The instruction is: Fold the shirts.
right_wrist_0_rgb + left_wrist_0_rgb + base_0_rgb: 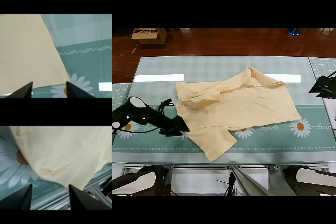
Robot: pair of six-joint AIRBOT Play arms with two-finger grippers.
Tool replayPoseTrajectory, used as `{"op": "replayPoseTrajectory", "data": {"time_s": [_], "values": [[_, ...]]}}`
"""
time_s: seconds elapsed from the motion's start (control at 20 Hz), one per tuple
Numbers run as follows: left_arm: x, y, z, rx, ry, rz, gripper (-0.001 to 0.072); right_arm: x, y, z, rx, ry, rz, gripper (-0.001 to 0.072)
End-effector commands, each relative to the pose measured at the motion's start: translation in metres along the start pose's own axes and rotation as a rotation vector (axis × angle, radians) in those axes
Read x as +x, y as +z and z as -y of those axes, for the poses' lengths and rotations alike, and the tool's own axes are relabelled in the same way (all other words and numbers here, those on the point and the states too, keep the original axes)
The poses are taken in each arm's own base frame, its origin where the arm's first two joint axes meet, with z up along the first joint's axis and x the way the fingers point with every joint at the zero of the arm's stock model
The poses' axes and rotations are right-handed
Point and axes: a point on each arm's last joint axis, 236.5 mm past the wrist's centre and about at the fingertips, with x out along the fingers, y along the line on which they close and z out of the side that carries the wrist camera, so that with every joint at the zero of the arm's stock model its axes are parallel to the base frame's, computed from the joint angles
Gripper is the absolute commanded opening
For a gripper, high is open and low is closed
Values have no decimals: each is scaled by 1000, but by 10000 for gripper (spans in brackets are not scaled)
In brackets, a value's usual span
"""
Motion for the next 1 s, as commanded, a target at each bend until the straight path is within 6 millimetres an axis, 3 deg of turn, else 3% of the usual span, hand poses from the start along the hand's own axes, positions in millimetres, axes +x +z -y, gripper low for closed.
{"op": "replayPoseTrajectory", "data": {"time_s": [0.0, 0.1, 0.2, 0.35, 0.5, 0.6, 0.75, 0.95], "values": [[25, 13, -1, -3, 37, 79, 518, 11, -5, -1, 21, 48, 8, 494], [30, 31, 11, -31, 17, 158, 245, 21, -15, -4, 20, 69, -25, 494], [35, 31, 17, -7, 11, 158, 22, 30, -25, -2, 3, 72, -54, 494], [37, 24, 20, 24, 8, 126, 23, 42, -41, 15, 40, 47, -52, 493], [37, 20, 21, 37, 4, 111, 24, 62, -75, 35, 155, 85, -71, 493], [37, 20, 21, 41, 5, 112, 24, 80, -93, 32, 220, 166, -83, 495], [37, 20, 21, 46, 4, 110, 24, 102, -93, 25, 287, 220, -26, 495], [36, 20, 22, 52, 2, 109, 23, 113, -76, 29, 352, 221, 74, 493]]}}
